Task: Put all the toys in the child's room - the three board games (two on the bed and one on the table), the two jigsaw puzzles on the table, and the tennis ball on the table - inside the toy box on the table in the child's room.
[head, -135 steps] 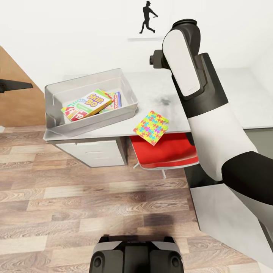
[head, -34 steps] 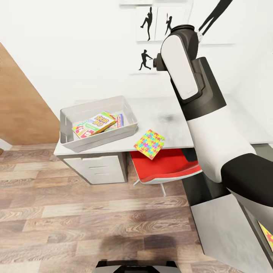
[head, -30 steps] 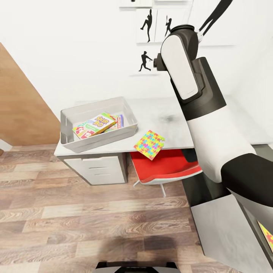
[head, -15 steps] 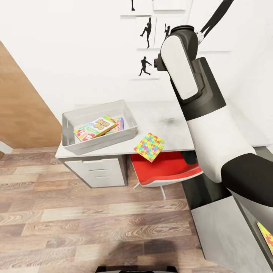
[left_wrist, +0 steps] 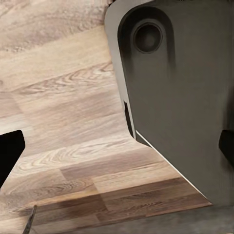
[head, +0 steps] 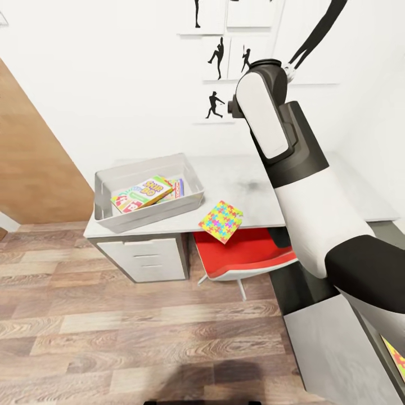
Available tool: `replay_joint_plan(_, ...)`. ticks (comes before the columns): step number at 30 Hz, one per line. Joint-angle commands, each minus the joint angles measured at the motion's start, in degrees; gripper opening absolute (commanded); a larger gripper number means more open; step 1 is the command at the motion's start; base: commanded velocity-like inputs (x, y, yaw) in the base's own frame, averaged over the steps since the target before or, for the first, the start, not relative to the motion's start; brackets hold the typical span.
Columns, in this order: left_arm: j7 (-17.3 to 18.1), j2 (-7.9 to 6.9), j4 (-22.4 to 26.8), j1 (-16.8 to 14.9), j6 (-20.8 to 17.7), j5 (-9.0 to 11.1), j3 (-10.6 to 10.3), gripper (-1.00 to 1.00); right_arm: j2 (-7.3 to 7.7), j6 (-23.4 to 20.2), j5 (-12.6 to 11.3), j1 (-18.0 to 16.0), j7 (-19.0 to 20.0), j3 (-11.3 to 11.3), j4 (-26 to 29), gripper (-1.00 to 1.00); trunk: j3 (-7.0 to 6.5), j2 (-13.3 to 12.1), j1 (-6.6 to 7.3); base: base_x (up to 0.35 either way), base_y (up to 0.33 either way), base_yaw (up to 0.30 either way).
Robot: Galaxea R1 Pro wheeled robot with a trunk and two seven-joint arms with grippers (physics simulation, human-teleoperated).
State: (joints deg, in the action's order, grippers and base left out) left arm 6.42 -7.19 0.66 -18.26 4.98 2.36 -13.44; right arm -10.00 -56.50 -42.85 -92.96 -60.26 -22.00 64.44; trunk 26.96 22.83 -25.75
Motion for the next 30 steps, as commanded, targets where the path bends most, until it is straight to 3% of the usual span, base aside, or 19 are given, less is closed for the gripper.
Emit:
replay_joint_plan(1,0.2,-0.02,0.0,0.0,0.2,0.2,-0.4,1.0,0.0,-0.3,-0.5,-0.1,-0.6,-0.1,0.0,1.0,-0.02,0.1,-0.03,0.0,0.0,0.0)
replay_joint_plan(30,0.2,0.07,0.0,0.8,0.2,0.3,-0.4,1.0,0.0,0.0,-0.4,0.9,-0.6,-0.1,0.1,1.0,-2.79,0.1,-0.03,0.0,0.0,0.0)
